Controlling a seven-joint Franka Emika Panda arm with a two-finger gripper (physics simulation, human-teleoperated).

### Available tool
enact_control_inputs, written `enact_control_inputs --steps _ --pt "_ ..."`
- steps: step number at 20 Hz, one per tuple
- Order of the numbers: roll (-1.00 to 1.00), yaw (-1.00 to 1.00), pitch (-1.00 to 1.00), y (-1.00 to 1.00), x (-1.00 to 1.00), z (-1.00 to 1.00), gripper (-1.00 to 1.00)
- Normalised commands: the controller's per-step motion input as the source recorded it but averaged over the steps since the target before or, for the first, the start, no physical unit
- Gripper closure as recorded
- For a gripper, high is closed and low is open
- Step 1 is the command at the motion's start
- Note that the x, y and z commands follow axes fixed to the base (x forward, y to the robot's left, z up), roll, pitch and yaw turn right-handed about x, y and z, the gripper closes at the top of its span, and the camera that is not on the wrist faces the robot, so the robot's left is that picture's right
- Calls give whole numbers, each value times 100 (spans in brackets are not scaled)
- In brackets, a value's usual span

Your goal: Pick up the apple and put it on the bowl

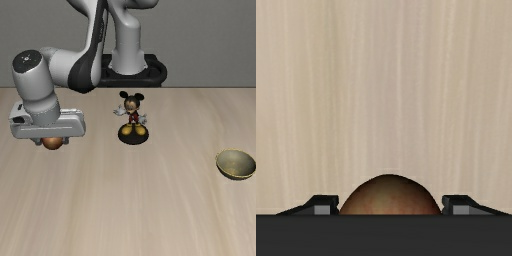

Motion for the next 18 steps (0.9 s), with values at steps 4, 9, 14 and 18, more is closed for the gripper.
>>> enact_control_inputs --steps 4,9,14,18 --pt "0 0 0 100 0 0 100" --pt "0 0 0 100 0 0 100" --pt "0 0 0 100 0 0 100" --pt "0 0 0 100 0 0 100"
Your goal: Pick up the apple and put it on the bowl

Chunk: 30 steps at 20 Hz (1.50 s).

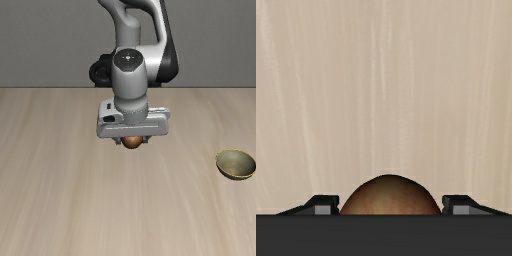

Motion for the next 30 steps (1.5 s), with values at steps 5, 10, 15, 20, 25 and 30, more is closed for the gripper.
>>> enact_control_inputs --steps 5,10,15,20,25,30 --pt "0 0 0 100 0 0 100" --pt "0 0 0 100 0 0 100" --pt "0 0 0 100 0 0 100" --pt "0 0 0 100 0 0 100" --pt "0 0 0 100 0 0 100" --pt "0 0 0 -20 80 0 100"
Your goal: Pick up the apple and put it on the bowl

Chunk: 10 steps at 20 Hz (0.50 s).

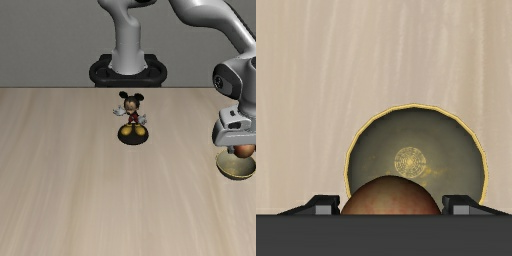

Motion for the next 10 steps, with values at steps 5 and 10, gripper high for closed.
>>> enact_control_inputs --steps 5,10 --pt "0 0 0 -40 0 0 -100" --pt "0 0 0 0 0 0 -100"
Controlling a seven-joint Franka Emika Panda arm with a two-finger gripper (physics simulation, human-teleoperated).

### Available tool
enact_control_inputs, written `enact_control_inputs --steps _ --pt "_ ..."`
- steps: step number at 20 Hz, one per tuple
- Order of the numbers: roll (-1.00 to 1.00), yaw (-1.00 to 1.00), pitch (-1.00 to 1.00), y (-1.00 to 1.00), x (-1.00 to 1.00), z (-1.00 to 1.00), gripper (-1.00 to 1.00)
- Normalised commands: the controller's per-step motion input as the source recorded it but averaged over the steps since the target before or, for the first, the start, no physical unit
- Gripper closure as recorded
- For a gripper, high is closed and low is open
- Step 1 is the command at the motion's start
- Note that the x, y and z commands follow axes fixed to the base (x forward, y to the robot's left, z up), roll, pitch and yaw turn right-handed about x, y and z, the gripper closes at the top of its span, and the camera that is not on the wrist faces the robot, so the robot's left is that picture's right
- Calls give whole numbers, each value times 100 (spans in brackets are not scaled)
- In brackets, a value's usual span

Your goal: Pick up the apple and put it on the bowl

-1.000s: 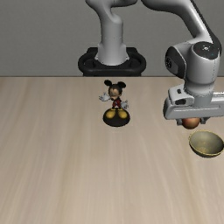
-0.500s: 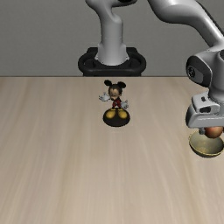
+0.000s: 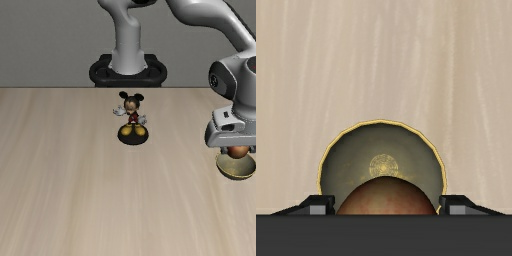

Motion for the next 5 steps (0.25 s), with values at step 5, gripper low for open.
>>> enact_control_inputs --steps 5 --pt "0 0 0 0 0 0 -100"
